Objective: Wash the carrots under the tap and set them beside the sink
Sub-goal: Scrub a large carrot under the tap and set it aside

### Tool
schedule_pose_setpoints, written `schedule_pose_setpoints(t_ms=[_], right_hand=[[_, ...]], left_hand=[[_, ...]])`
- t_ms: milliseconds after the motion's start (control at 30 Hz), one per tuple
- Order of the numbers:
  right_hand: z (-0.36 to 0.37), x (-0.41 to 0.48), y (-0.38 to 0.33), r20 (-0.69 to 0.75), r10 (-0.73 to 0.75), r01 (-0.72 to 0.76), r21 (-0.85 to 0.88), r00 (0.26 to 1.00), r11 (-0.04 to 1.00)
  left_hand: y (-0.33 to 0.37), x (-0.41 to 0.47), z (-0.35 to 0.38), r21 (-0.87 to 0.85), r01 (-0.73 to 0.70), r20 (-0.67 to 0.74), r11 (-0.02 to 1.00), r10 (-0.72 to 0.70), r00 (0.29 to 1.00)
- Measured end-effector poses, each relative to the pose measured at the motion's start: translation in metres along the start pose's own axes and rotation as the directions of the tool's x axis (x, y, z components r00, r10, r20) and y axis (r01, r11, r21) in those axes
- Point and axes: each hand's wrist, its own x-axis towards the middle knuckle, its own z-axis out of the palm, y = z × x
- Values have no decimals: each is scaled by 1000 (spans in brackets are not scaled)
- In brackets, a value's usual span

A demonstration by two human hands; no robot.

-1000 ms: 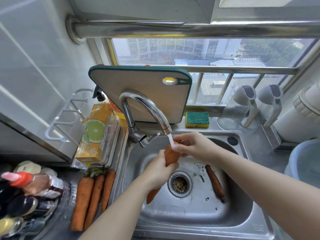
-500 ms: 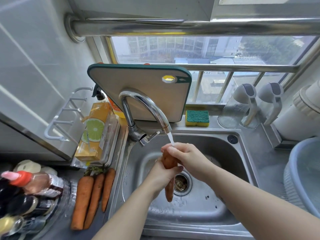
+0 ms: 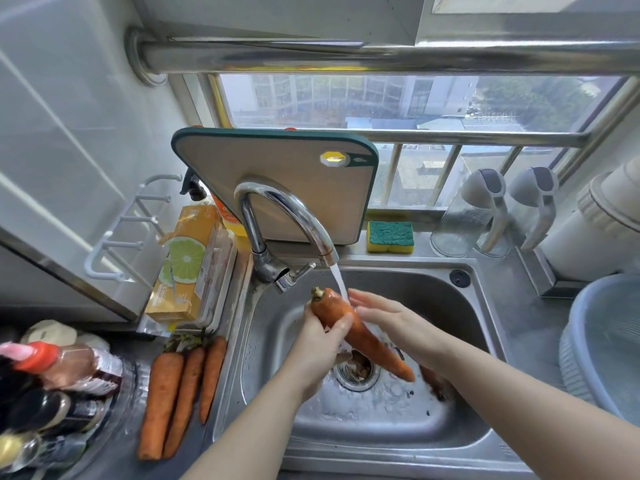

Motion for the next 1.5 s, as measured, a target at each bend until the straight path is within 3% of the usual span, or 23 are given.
schedule_pose_setpoints(t_ms=[100,267,400,500,600,700,767,833,900,1000,1100,1167,1267,1367,1500], right_hand=[[-6,-9,6,119,111,-92,-154,987,984],[-13,-13,3,106,145,-105,-320,984,942],[-16,-17,-6,91,169,-107,-469,981,877],[-9,-19,-15,60,123,-64,-592,991,803],[4,-21,-18,-1,-33,19,-797,999,604],[7,-22,-19,-38,-90,16,-844,995,536],[5,-22,-17,-51,-68,-5,-832,996,554],[0,-20,-14,-69,3,-53,-746,998,664],[-10,-19,-13,-15,176,-154,-559,984,815],[-19,-17,-13,102,352,-284,-407,930,868],[-5,-9,-12,-73,178,-187,-579,981,793],[7,-6,-10,-203,-14,-146,-746,979,650],[14,-4,-13,-222,-192,-113,-883,956,456],[14,-1,-15,-191,-282,-79,-929,940,362],[10,-2,-10,-187,-229,-87,-918,955,387]], left_hand=[[6,2,2,-37,-8,31,999,9,999],[7,2,7,-12,-53,-7,999,53,999],[5,9,6,-103,-83,-42,991,79,996],[9,15,16,-132,-108,-205,985,79,976],[20,21,27,-446,-74,-404,892,-127,906],[28,28,30,-646,6,-347,763,-301,888],[30,30,30,-691,72,-261,719,-341,903],[31,27,29,-727,115,-180,677,-349,920],[30,23,28,-752,129,-118,647,-324,939],[28,18,30,-754,122,-73,646,-267,961],[29,20,33,-719,1,-204,695,-213,955],[32,25,34,-691,-81,-326,718,-209,922],[32,29,34,-579,-118,-498,807,-236,834],[24,26,38,-389,-20,-599,921,-237,765],[13,30,36,-493,-26,-519,870,-270,811]])
